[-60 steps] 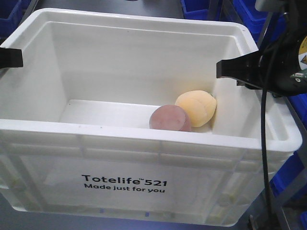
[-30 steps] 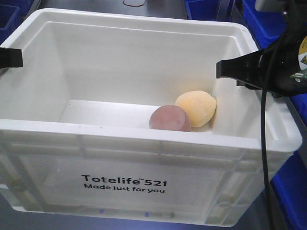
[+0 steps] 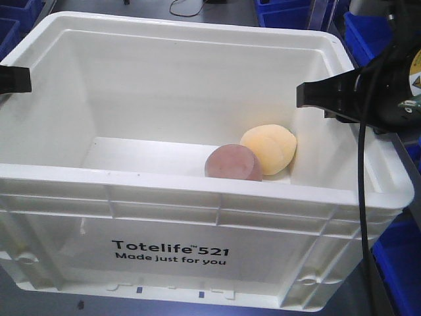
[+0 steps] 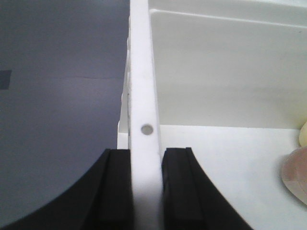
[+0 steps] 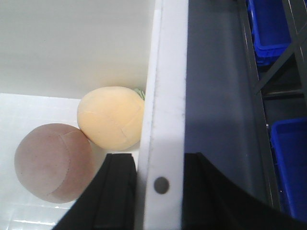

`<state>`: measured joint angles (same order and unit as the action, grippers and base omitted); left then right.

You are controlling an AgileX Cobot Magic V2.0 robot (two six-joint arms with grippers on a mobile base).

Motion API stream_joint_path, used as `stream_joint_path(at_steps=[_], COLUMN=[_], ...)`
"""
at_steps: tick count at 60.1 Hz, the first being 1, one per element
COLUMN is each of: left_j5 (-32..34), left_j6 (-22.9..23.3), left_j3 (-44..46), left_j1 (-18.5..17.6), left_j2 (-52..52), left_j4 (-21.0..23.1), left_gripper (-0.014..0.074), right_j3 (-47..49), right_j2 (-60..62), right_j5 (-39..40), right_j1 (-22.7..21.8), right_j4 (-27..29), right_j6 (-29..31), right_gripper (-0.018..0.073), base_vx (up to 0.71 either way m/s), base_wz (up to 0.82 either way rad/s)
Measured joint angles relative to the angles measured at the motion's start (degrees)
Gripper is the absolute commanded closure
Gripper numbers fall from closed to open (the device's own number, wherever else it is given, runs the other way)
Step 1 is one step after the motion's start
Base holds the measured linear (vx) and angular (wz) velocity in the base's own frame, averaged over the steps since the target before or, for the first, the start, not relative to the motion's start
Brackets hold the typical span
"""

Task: Place moving items into box and shelve
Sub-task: 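Carry the tote with both grippers along the aisle of blue bins, then hold the tote with both grippers while the base approaches the shelf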

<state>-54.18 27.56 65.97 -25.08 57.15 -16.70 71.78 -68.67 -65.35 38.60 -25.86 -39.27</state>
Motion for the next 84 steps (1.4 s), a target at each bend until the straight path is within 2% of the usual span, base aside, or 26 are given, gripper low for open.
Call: stream_joint_path(at_steps=[46, 84], left_j5=[0.0, 0.0], left_j6=[0.0, 0.0], left_j3=[0.0, 0.0], left_j1=[0.0, 0.0], left_j2=[0.0, 0.0], left_j4=[0.0, 0.0], left_gripper=[0.0610, 0.0610], right_j3=[0.0, 0.0], right_j2=[0.0, 0.0], right_j5=[0.0, 0.0], right_j1=[0.0, 0.0], right_j4=[-0.1, 0.0], right_j6=[0.0, 0.0], right_gripper=[0.0571, 0.0571], base_vx=[0.27, 0.14], base_wz=[0.00, 0.33])
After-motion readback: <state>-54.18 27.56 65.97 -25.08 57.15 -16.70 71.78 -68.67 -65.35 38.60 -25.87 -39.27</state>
